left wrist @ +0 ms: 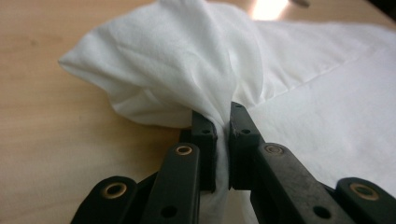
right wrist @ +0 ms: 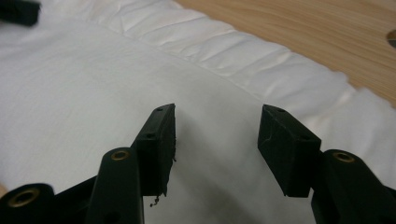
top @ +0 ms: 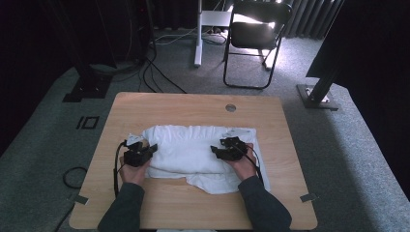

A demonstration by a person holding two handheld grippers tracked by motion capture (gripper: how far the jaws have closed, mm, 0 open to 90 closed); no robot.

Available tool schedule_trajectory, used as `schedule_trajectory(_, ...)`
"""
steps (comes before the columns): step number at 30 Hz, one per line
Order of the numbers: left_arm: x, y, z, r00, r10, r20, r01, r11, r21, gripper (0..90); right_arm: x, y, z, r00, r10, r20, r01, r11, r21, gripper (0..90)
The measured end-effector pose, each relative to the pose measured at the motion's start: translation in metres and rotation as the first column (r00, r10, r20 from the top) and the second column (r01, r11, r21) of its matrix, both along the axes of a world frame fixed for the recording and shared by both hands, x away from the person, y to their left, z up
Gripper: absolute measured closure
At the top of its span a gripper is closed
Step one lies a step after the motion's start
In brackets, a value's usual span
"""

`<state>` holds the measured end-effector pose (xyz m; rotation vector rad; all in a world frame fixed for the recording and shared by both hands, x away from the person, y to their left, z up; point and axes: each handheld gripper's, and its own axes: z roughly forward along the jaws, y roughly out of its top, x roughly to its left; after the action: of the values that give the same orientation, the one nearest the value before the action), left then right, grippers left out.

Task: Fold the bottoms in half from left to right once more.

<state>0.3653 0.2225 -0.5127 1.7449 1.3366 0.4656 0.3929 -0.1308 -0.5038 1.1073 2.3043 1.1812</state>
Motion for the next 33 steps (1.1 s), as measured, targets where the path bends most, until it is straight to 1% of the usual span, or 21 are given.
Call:
schedule_trajectory(3,-0.001,0.001,0.012,0.9996,-0.007,0.029,0.007,1.0,-0.006,84.5,0.005,0.009,-0.007,0.9998,0.007,-0.017,-0.008,0.999,-0.037,45.6)
schedule_trajectory(4,-0.001,0.002,0.016,0.9993,-0.009,0.036,0.009,0.9999,-0.005,84.5,0.006,0.011,-0.01,0.9996,0.007,-0.029,-0.008,0.999,-0.042,45.5)
schedule_trajectory(5,-0.001,0.002,0.016,0.9993,-0.009,0.036,0.009,0.9999,-0.005,84.5,0.007,0.012,-0.014,0.9993,0.01,-0.036,-0.012,0.999,-0.049,45.5)
schedule_trajectory(6,-0.003,0.002,0.023,0.9985,-0.021,0.05,0.022,0.9997,-0.007,84.5,0.008,0.013,-0.018,0.999,0.013,-0.042,-0.015,0.998,-0.057,45.5)
schedule_trajectory(7,-0.003,0.001,0.026,0.998,-0.029,0.056,0.029,0.9996,-0.006,84.6,0.008,0.014,-0.021,0.9988,0.013,-0.047,-0.016,0.998,-0.061,45.6)
schedule_trajectory(10,-0.005,-0.002,0.034,0.9962,-0.046,0.074,0.046,0.9989,-0.004,84.5,0.008,0.018,-0.03,0.9989,0.014,-0.046,-0.018,0.996,-0.086,45.7)
schedule_trajectory(13,-0.005,-0.007,0.042,0.9934,-0.063,0.096,0.064,0.9979,-0.003,84.6,0.009,0.02,-0.035,0.9985,0.001,-0.055,-0.005,0.997,-0.081,45.9)
schedule_trajectory(16,-0.005,-0.014,0.053,0.989,-0.081,0.123,0.082,0.9966,0.003,84.6,0.008,0.022,-0.038,0.9986,-0.004,-0.053,-0.001,0.997,-0.079,46.3)
schedule_trajectory(17,-0.005,-0.014,0.053,0.989,-0.081,0.123,0.082,0.9966,0.003,84.6,0.008,0.022,-0.038,0.9986,-0.004,-0.053,-0.001,0.997,-0.079,46.3)
schedule_trajectory(19,-0.006,-0.021,0.066,0.9825,-0.105,0.154,0.105,0.9944,0.009,84.7,0.008,0.024,-0.041,0.9987,-0.006,-0.051,0.003,0.998,-0.066,46.8)
schedule_trajectory(20,-0.006,-0.023,0.069,0.9805,-0.112,0.161,0.112,0.9937,0.008,84.6,0.008,0.027,-0.042,0.9989,-0.008,-0.046,0.005,0.998,-0.062,46.9)
schedule_trajectory(23,-0.005,-0.034,0.083,0.9703,-0.141,0.196,0.14,0.99,0.019,84.7,0.006,0.036,-0.044,0.9994,-0.009,-0.034,0.008,0.999,-0.053,47.2)
schedule_trajectory(26,-0.004,-0.045,0.092,0.9605,-0.175,0.216,0.173,0.9845,0.032,84.7,0.003,0.049,-0.045,0.9995,-0.01,-0.029,0.008,0.999,-0.041,47.2)
schedule_trajectory(28,-0.003,-0.053,0.096,0.954,-0.198,0.225,0.196,0.9801,0.033,84.6,0.0,0.057,-0.045,0.9997,-0.004,-0.023,0.003,0.999,-0.042,47.3)
schedule_trajectory(29,-0.003,-0.056,0.096,0.9524,-0.204,0.226,0.203,0.9787,0.03,84.6,-0.002,0.061,-0.045,0.9998,-0.001,-0.019,0.0,0.999,-0.04,47.3)
schedule_trajectory(30,-0.002,-0.061,0.097,0.9494,-0.217,0.227,0.217,0.9758,0.027,84.6,-0.003,0.063,-0.046,0.9999,0.004,-0.012,-0.005,0.999,-0.035,47.3)
schedule_trajectory(33,-0.002,-0.071,0.096,0.9428,-0.245,0.226,0.244,0.9692,0.033,84.6,-0.007,0.073,-0.05,0.9997,0.025,0.004,-0.025,1.0,0.004,47.2)
